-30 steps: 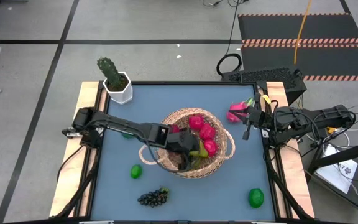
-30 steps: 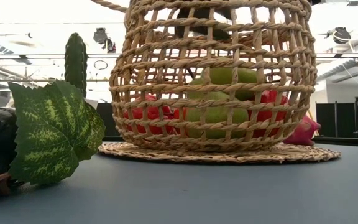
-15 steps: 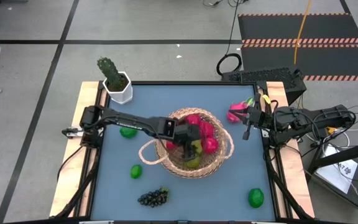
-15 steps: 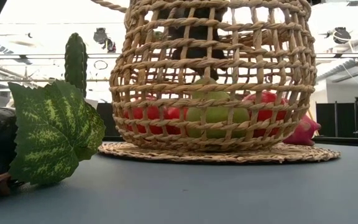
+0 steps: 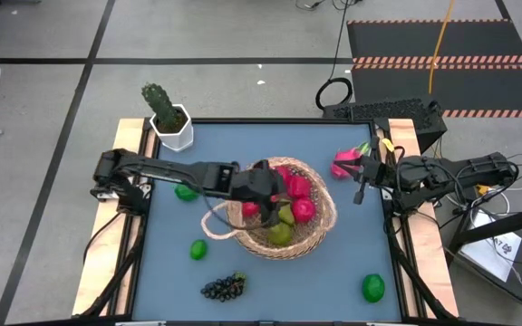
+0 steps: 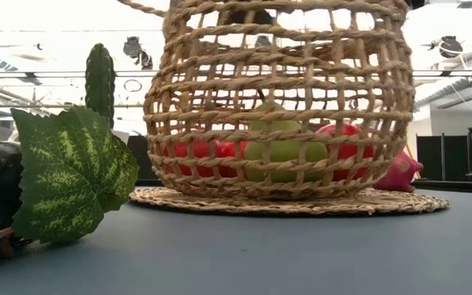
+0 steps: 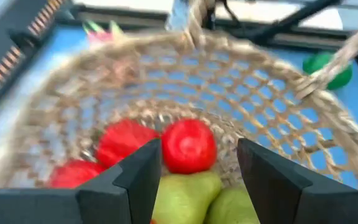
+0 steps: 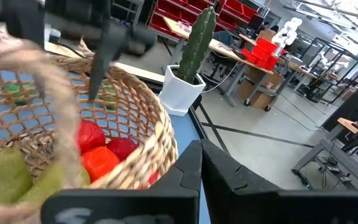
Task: Build produce basket
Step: Put the pink dragon fruit into the brown basket
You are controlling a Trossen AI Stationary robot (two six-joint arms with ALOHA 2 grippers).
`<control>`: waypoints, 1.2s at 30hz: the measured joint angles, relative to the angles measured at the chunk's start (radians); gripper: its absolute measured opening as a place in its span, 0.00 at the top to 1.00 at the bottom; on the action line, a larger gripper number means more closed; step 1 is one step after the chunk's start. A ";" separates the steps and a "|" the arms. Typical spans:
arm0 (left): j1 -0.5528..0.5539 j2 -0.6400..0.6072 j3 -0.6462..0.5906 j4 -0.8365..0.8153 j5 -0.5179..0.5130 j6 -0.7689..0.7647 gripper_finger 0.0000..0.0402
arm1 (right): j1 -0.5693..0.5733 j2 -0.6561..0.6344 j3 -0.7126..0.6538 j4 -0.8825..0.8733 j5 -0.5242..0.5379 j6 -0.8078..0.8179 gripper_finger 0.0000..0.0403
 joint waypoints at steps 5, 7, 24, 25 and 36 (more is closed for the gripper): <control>-0.062 -0.095 0.000 0.003 -0.127 0.079 0.47 | 0.000 0.000 0.000 0.001 0.002 0.012 1.00; -0.096 -0.126 0.000 0.020 -0.179 0.113 0.47 | 0.000 0.000 0.000 0.001 0.003 0.039 1.00; -0.290 -0.260 -0.020 -0.414 -0.656 -0.063 0.47 | 0.019 0.138 0.231 -0.333 0.231 0.452 0.98; -0.288 -0.270 -0.036 -0.409 -0.673 -0.075 0.47 | 0.013 0.160 0.267 -0.401 0.265 0.470 0.97; -0.229 -0.463 -0.325 -0.196 -0.640 -0.091 0.47 | -0.250 0.289 0.380 -0.816 0.215 0.481 0.73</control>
